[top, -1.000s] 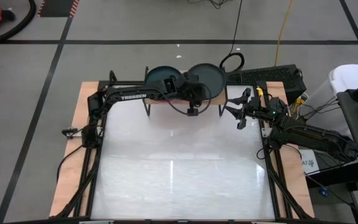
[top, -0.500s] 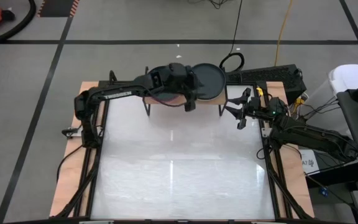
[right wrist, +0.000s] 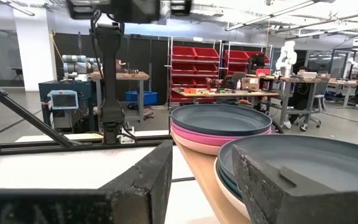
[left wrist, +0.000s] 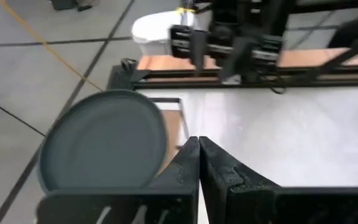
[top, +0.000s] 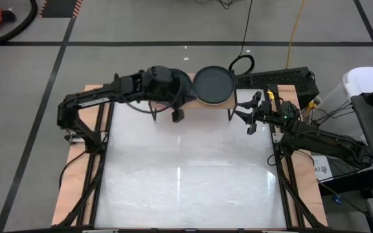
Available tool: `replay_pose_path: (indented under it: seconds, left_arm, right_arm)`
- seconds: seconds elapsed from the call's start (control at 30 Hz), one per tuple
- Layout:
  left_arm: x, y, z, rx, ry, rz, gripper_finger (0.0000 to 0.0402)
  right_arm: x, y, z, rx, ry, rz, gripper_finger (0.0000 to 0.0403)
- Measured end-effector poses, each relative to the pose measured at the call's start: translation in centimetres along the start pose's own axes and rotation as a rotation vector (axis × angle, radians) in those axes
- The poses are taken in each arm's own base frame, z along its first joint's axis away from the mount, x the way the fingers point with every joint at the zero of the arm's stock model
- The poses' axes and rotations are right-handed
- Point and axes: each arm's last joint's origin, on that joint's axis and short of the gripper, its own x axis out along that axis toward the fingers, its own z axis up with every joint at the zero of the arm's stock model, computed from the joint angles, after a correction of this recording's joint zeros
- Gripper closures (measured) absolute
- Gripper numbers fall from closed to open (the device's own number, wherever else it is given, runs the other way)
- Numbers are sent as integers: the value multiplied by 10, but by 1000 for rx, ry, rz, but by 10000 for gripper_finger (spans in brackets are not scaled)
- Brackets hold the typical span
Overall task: Place and stack plates onto a shelf
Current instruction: Return to Home Position
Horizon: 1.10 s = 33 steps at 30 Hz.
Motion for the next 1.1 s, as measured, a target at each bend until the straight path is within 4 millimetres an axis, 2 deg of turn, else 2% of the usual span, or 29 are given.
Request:
replay_pose_path:
  seconds: [0.3, 0.43, 0.6, 0.77, 0.93, 1.1]
  left_arm:
    - [-56, -29, 2, -11, 9, -77, 386]
    - [-78, -36, -14, -3, -66, -87, 386]
    - [-102, -38, -63, -59, -262, -61, 385]
    - [-125, -43, -123, -122, -514, -45, 385]
    - [-135, -49, -180, -155, -631, -46, 385]
    - [-137, -53, -218, -202, -697, -39, 385]
  right_arm:
    - [0, 0, 0, 0, 0, 0, 257]
    - [0, 0, 0, 0, 1, 0, 257]
    - [0, 0, 0, 1, 2, 0, 257]
    - [0, 0, -1, 2, 6, 0, 257]
    - [0, 0, -1, 2, 6, 0, 257]
    - [0, 0, 0, 0, -2, 0, 257]
